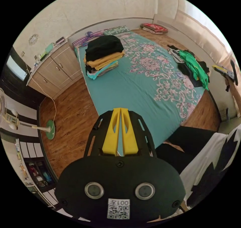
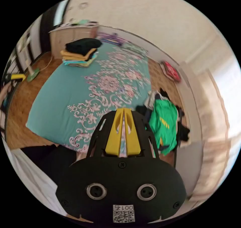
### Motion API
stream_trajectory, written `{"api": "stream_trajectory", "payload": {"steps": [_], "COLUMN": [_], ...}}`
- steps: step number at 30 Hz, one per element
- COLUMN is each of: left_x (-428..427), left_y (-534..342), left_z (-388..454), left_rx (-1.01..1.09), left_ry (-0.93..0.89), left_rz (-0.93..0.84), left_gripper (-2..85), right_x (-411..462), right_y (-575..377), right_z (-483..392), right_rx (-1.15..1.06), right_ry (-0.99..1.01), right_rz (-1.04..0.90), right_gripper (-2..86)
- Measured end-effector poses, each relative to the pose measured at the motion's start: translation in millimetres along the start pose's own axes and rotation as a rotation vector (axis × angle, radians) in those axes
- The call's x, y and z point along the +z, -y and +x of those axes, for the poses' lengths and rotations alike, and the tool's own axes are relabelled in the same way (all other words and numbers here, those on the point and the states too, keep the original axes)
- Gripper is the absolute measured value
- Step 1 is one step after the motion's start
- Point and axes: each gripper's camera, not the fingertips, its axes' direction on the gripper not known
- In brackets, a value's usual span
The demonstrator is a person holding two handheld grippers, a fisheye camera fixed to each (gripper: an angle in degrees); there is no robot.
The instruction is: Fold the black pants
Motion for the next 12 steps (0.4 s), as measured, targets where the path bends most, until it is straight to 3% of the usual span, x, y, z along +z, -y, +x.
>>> {"api": "stream_trajectory", "payload": {"steps": [3, 7, 12], "left_x": [-16, -16, 8], "left_y": [12, 40, 93], "left_z": [35, 92, 221], "left_rx": [0.000, 0.038, 0.276], "left_ry": [-0.076, -0.165, -0.243], "left_rz": [0.044, 0.041, 0.040], "left_gripper": [-1.0, -1.0, -1.0], "right_x": [-39, -83, -85], "right_y": [-93, -189, -332], "right_z": [30, 65, 113], "right_rx": [0.269, 0.436, 0.608], "right_ry": [-0.031, -0.053, -0.176], "right_rz": [-0.005, 0.086, 0.027], "right_gripper": [0.2, 0.1, 0.1]}}
